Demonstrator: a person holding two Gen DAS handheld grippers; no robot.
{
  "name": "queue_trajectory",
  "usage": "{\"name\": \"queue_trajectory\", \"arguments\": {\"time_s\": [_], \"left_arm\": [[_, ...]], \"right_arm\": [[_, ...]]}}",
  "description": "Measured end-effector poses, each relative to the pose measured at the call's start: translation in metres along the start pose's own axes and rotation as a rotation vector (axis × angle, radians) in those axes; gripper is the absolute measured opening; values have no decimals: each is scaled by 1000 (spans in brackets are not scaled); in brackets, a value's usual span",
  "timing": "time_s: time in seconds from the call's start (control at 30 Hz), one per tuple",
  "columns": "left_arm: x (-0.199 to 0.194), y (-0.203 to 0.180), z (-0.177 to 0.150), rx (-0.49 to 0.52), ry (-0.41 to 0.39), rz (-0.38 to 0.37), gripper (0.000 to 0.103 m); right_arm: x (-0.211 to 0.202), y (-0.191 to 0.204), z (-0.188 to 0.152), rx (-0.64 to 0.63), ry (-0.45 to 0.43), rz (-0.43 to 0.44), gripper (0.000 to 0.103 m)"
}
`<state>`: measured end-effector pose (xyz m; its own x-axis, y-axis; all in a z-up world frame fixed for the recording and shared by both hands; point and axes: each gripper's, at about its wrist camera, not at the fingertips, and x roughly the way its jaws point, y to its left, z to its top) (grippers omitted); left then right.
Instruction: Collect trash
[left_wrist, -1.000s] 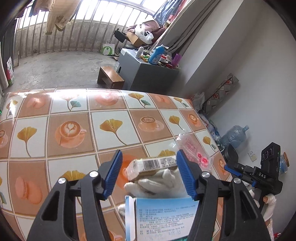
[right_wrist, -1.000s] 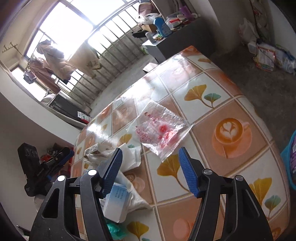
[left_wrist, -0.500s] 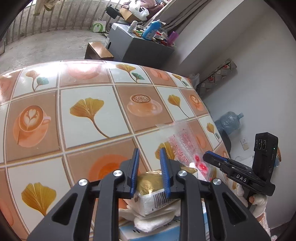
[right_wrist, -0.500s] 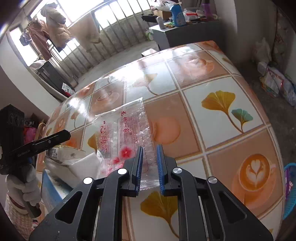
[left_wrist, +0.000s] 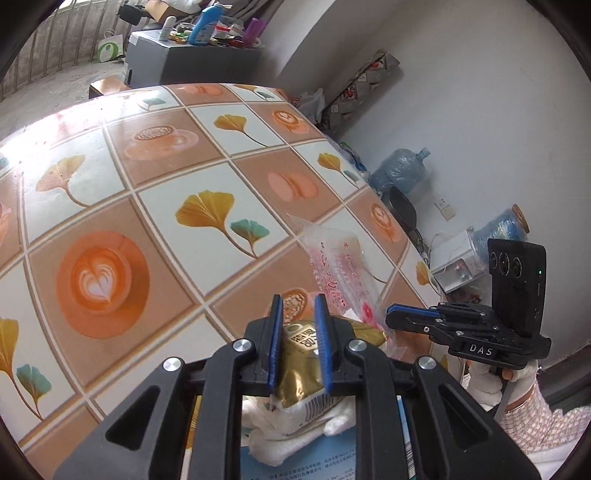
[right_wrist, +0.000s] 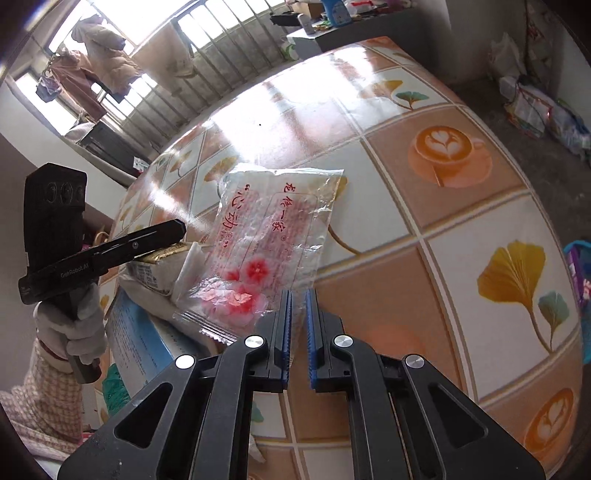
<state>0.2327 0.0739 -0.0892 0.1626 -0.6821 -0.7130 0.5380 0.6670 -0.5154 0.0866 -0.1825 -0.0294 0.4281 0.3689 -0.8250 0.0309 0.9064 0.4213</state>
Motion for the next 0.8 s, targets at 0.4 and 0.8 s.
{"name": "queue_trajectory", "arguments": {"time_s": [0.4, 0.8], "left_arm": [[-17, -18, 2, 3, -35, 58, 22], [-44, -59, 14, 42, -129, 60, 28]], "right_arm": [[-26, -36, -14, 122, -62, -21, 4], [-51, -48, -26, 179, -160, -41, 3]]}}
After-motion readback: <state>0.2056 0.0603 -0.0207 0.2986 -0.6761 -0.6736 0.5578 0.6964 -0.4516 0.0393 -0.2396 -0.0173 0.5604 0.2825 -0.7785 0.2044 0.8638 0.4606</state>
